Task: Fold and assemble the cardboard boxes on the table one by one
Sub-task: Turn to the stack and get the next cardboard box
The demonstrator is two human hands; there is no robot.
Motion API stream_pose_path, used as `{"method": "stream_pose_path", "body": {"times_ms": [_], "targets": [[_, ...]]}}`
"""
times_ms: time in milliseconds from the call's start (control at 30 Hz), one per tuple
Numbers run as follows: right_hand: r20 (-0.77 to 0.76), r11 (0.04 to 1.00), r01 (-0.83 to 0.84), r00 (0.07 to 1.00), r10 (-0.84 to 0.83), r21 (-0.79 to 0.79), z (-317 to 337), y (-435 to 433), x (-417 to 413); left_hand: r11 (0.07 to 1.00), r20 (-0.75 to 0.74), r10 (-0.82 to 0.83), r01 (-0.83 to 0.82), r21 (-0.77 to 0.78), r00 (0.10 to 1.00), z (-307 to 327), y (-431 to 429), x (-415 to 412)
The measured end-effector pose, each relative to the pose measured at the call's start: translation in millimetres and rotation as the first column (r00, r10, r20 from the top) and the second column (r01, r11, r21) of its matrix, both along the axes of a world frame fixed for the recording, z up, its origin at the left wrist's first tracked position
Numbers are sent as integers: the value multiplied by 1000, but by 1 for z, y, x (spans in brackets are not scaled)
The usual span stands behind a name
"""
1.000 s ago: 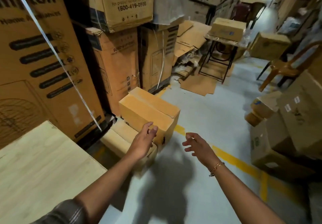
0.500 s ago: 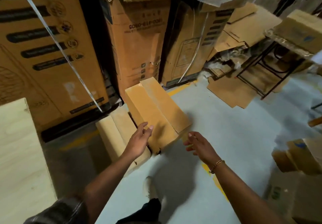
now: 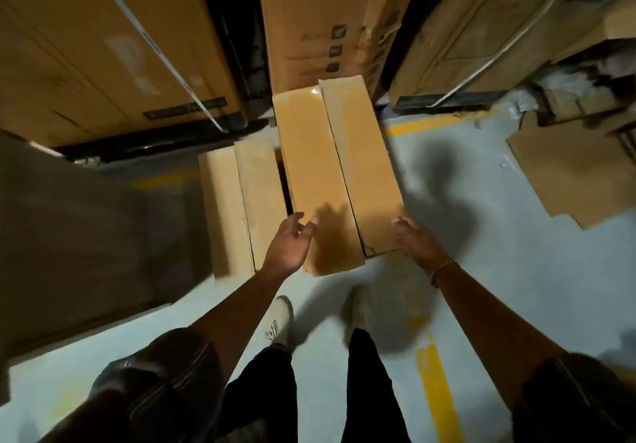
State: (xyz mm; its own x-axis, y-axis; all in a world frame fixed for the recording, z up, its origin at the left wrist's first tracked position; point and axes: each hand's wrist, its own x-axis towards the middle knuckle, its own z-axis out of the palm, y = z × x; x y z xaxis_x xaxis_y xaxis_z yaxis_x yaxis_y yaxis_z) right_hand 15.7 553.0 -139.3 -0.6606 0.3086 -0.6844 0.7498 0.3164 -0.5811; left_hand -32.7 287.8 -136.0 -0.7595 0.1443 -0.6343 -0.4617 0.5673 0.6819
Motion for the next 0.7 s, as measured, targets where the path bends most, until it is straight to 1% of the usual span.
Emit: {"method": "stream_pose_path", "body": {"times_ms": [100,200,300,367,467,600,633,700], "targets": [[10,996,-88,996,88,28,-44,27,-30,993,20,104,-103,-49,994,-40,19,-1],[-2,988,-127,992,128,83,-87,48,-51,978,57,194,-188,-90,979,-81,37,-1],[1,980,-161,987,162,113,-125,64,-63,935,138,355,-349,-68,925,-116,51,2],[7,982,-147,989,147,117,-148,73,-67,903,180,429,-421,-81,885,-137,59,4],[32,988,-118,993,115,95,-174,82,-72,884,240,465,-460,-83,852,-159,69,5],[78,995,-70,995,64,65,-199,91,-75,828,244,561,-538,-158,791,-183,73,8],[80,997,-57,995,52,60,-205,91,-75,820,235,572,-545,-173,786,-187,73,10],[68,998,-33,997,29,62,-210,91,-73,823,185,563,-526,-214,805,-189,73,13]]}}
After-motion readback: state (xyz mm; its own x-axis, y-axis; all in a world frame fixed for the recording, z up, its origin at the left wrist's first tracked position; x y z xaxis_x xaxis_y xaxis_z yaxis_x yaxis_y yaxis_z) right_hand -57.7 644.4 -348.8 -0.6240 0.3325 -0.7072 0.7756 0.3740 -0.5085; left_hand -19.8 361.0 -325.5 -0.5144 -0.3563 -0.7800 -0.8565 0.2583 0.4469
